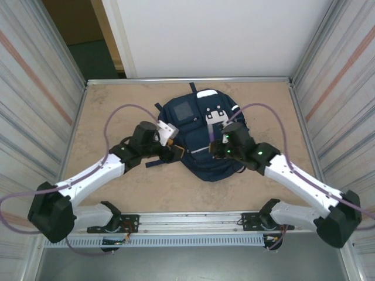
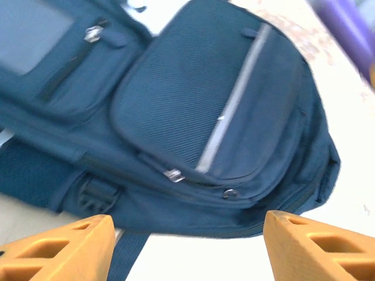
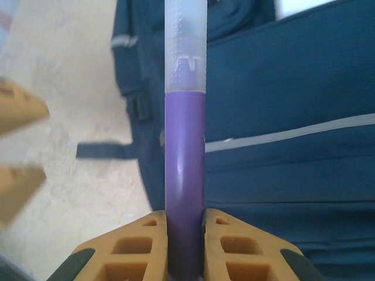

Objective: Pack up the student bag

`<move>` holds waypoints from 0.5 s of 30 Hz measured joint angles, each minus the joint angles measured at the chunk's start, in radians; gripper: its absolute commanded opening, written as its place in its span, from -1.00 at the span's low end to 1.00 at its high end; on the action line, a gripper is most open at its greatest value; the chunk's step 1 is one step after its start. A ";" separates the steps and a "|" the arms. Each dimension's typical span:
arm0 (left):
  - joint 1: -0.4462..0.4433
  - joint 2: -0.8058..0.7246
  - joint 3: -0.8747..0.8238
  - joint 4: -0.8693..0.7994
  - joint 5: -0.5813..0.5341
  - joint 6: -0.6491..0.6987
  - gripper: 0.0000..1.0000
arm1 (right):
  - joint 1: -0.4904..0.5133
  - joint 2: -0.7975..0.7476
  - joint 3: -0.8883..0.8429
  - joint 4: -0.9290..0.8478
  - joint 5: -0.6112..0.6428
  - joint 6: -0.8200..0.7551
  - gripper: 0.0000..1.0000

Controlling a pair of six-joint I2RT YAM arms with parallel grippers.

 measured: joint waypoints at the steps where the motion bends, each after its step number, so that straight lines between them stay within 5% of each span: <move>1: -0.031 0.027 0.007 0.023 -0.003 0.032 0.34 | -0.045 -0.031 -0.002 -0.015 -0.016 0.000 -0.70; 8: -0.218 0.260 0.106 0.083 -0.097 0.313 0.35 | -0.285 -0.200 -0.010 -0.109 -0.162 0.005 -0.70; 15: -0.311 0.460 0.252 0.110 -0.320 0.469 0.35 | -0.381 -0.256 -0.025 -0.171 -0.238 0.022 -0.73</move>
